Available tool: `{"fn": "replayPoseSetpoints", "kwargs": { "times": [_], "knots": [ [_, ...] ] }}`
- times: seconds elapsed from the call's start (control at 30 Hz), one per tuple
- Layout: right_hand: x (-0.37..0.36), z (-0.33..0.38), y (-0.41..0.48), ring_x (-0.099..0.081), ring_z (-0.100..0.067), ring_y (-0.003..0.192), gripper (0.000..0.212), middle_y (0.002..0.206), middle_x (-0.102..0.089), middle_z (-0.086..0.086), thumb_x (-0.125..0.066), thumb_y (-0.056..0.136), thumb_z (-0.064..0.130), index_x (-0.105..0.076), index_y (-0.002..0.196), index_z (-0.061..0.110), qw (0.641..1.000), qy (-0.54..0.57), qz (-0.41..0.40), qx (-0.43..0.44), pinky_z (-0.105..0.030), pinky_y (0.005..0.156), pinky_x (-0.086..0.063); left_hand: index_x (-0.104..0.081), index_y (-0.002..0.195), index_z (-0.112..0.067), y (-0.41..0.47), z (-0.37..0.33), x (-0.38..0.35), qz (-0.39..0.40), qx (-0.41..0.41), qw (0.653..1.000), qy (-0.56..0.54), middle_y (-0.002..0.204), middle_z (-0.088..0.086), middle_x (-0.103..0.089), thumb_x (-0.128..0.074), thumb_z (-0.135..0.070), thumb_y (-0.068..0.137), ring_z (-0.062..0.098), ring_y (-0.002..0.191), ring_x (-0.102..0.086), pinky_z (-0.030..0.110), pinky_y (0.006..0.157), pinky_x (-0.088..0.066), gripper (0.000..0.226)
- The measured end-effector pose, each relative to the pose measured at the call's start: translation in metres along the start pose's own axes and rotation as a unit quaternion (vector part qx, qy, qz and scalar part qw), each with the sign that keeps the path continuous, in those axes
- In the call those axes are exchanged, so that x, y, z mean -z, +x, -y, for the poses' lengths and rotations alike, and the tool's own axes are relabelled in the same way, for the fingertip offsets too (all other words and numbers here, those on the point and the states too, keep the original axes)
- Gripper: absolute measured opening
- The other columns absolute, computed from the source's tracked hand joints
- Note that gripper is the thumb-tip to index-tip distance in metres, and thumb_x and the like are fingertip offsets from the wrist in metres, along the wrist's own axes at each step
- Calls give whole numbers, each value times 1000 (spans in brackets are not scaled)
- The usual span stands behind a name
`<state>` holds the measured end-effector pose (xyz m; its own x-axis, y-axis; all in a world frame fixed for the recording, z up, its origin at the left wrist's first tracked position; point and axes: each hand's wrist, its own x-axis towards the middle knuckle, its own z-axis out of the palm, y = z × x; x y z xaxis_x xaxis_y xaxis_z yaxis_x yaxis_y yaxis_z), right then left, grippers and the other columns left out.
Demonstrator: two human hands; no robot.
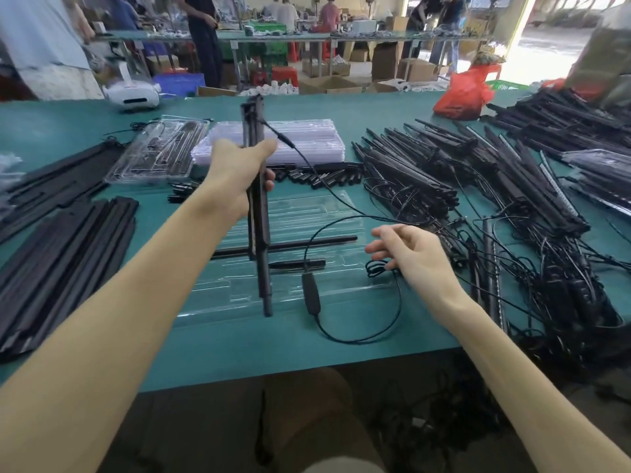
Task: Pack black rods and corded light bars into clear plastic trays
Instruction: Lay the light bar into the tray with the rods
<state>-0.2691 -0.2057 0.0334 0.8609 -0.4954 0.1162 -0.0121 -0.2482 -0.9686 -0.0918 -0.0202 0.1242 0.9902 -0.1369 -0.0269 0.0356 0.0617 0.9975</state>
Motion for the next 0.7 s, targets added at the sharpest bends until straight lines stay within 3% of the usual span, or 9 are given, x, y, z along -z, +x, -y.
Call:
{"fn": "replayPoseSetpoints", "kwargs": {
  "times": [0.13,0.23,0.3,0.4,0.5,0.6,0.7],
  "knots": [
    [-3,4,-3,-70,0,90,36,98,-76,14,-54,101,40,-54,130,19,1000,-2,14,4,-25,78,-50,-52,103,-2,3,6,7,-30,51,993,-98,74,10,-52,-49,-7,101,17,49,-57,24,46,-49,6],
    [-12,13,-9,-68,0,89,30,100,-75,11,-55,101,40,-60,124,21,998,-21,60,23,-24,76,-48,-44,107,0,2,0,11,-43,69,975,-209,77,14,-53,-29,3,100,22,58,-56,27,50,-53,17],
    [-24,16,-16,-65,-2,96,40,105,-71,11,-62,96,42,-57,130,21,988,-94,110,54,-25,83,-48,-42,120,5,-2,-2,12,-45,79,963,-253,91,18,-58,-24,3,101,26,69,-60,30,55,-58,26],
    [-48,15,-29,-44,-13,121,82,127,-58,10,-66,89,55,-32,154,20,938,-265,208,83,-34,102,-39,-35,141,6,-2,-1,14,-53,92,952,-289,127,24,-59,-21,4,103,31,86,-63,35,66,-60,41],
    [-72,6,-44,-28,-24,129,104,141,-41,0,-63,86,64,-9,160,15,876,-409,215,137,-41,110,-27,-32,145,1,-3,0,16,-56,95,941,-321,138,26,-53,-21,6,103,32,88,-66,43,74,-60,43],
    [-84,0,-53,-28,-22,124,89,136,-37,-2,-62,93,48,-13,159,15,868,-432,148,195,-35,109,-26,-34,142,4,-4,1,21,-53,87,925,-365,139,27,-46,-26,9,103,36,85,-66,48,67,-62,41],
    [-81,3,-52,-38,-20,119,56,127,-51,-3,-58,97,23,-41,149,13,901,-360,140,196,-29,106,-33,-33,142,5,-6,3,29,-50,79,920,-382,140,29,-44,-30,11,102,43,95,-67,50,60,-61,40]
  ]
}}
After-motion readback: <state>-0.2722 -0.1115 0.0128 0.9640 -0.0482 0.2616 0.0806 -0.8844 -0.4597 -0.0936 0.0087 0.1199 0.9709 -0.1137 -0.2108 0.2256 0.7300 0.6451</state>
